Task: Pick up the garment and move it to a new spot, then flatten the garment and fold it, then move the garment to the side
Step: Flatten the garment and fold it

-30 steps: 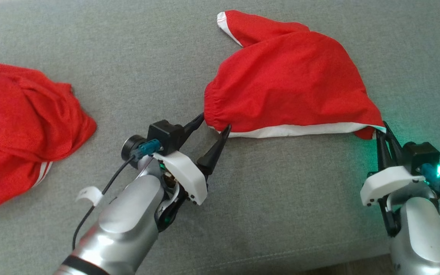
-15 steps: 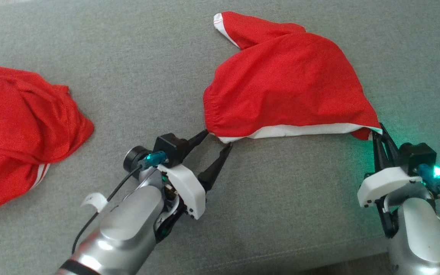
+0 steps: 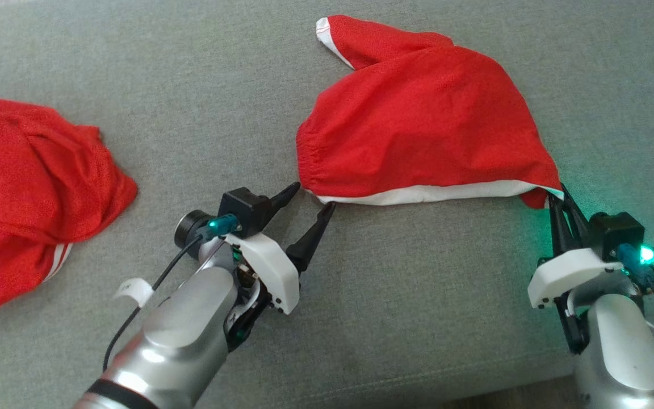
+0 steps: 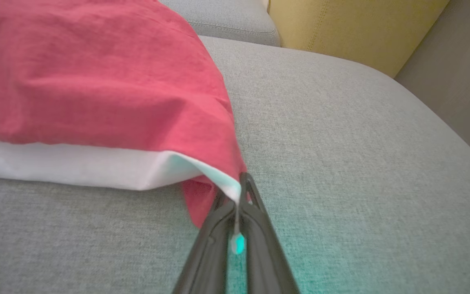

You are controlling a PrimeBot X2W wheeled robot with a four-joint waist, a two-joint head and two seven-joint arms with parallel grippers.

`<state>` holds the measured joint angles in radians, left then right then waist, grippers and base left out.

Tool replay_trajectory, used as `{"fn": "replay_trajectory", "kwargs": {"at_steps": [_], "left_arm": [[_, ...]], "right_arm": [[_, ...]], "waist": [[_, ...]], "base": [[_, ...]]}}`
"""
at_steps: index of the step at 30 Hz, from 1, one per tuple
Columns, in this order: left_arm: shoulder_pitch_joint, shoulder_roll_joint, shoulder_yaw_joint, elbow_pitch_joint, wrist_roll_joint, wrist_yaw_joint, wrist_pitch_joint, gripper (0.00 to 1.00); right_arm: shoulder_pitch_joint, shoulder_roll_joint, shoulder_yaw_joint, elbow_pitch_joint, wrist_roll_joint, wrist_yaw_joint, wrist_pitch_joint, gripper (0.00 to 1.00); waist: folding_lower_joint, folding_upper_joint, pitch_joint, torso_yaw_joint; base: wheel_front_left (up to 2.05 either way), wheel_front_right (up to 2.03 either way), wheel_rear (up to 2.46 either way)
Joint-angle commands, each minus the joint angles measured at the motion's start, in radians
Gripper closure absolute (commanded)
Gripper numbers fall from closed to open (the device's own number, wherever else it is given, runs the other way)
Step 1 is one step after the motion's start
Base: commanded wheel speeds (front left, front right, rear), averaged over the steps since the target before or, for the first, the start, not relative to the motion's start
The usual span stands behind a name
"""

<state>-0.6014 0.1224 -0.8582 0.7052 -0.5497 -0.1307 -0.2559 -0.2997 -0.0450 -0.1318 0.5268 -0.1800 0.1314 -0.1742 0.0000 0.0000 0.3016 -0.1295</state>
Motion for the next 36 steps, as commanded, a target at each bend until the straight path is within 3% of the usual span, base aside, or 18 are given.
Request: {"fn": "replay_trajectory", "kwargs": {"at_steps": [1, 12, 13, 14, 15, 28, 32, 36], "left_arm": [[-0.041, 0.006, 0.036, -0.025, 0.001, 0.0, -0.006, 0.0], [-0.055, -0.012, 0.056, -0.027, 0.015, 0.0, -0.006, 0.0], [-0.056, -0.013, 0.057, -0.027, 0.015, 0.0, -0.006, 0.09], [-0.058, -0.015, 0.06, -0.029, 0.015, 0.0, -0.006, 0.64], [-0.06, -0.015, 0.069, -0.032, 0.016, 0.0, -0.006, 1.0], [-0.021, 0.005, 0.163, -0.114, 0.101, 0.002, -0.006, 1.0], [-0.019, 0.03, 0.215, -0.169, 0.153, 0.012, -0.006, 1.0], [-0.063, 0.073, 0.252, -0.207, 0.192, 0.015, -0.006, 1.0]], "right_arm": [[-0.024, -0.005, 0.028, -0.031, 0.009, -0.001, 0.0, 1.0], [-0.027, -0.005, 0.047, -0.037, 0.014, -0.001, 0.001, 1.0], [-0.027, -0.005, 0.047, -0.039, 0.014, -0.001, 0.002, 1.0], [-0.028, -0.005, 0.047, -0.04, 0.014, -0.001, 0.002, 1.0], [-0.028, -0.005, 0.047, -0.041, 0.013, -0.001, 0.002, 1.0], [-0.047, -0.005, 0.031, -0.079, -0.021, -0.001, -0.039, 1.0], [-0.093, -0.013, 0.062, -0.136, -0.06, -0.001, -0.053, 1.0], [-0.185, -0.065, 0.144, -0.182, -0.045, -0.001, -0.057, 1.0]], "waist": [[0.0, 0.0, 0.0, 0.0], [0.0, 0.0, 0.017, -0.011], [0.0, 0.0, 0.02, -0.011], [0.0, 0.0, 0.022, -0.011], [0.0, 0.0, 0.023, -0.011], [0.0, 0.0, -0.051, 0.036], [0.0, 0.0, -0.105, 0.057], [0.0, 0.0, -0.163, 0.071]], "base": [[0.0, 0.0, 0.0], [0.0, 0.0, 0.0], [0.0, 0.0, 0.0], [0.0, 0.0, 0.0], [0.0, 0.0, 0.0], [0.0, 0.0, 0.0], [0.0, 0.0, 0.0], [0.0, 0.0, 0.0]]}}
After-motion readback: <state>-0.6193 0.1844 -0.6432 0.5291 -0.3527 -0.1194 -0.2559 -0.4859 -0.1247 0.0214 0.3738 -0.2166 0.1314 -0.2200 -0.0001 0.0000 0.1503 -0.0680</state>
